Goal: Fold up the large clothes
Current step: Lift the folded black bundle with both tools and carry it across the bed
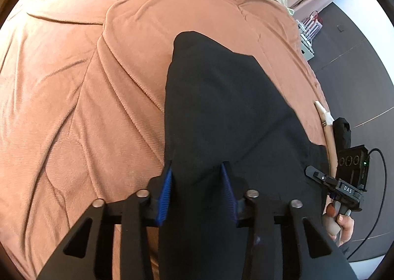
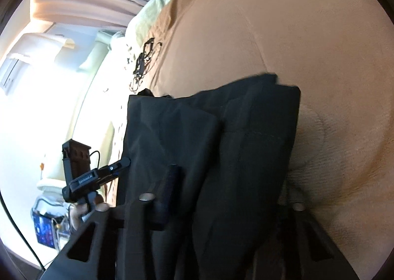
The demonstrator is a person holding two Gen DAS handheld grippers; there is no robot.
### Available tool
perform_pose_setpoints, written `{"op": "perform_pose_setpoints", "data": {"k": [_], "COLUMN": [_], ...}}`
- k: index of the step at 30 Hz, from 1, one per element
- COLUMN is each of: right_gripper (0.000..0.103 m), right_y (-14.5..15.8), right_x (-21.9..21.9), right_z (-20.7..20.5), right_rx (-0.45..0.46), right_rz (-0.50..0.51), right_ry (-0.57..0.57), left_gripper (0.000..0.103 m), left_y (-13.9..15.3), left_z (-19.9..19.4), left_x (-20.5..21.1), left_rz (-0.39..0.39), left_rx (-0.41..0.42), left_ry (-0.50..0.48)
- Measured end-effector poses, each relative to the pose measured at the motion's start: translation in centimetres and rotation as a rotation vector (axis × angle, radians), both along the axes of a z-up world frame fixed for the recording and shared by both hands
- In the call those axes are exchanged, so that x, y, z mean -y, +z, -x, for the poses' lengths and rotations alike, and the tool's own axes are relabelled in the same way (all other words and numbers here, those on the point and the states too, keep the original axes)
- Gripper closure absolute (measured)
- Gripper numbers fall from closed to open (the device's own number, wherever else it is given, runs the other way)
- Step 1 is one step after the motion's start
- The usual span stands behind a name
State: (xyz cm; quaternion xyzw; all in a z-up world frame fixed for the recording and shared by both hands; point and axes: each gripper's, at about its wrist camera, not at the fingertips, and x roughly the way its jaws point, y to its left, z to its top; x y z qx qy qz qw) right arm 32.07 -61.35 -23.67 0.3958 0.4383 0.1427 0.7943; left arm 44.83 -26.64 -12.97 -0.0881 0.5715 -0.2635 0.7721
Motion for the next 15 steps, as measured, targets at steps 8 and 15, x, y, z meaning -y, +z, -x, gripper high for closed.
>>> {"op": "perform_pose_setpoints", "data": {"k": [8, 15], "right_gripper": [0.091, 0.093], "right_y": [4.6, 9.2], "right_x": [-1.7, -2.4], "right_z": [1.7, 4.4], "right_rx": [0.093, 0.172], "right_rz": [0.104, 0.132], "right_ry": [-0.004, -0.017], "left_gripper": [0.087, 0.090], "left_y": [3.7, 8.7], "left_z": [1.8, 5.1], "left_x": [-0.1, -1.2], "left_rz": [0.014, 0.080], "left_rx": [0.080, 0.158], "left_ry": [0.001, 0.005]}}
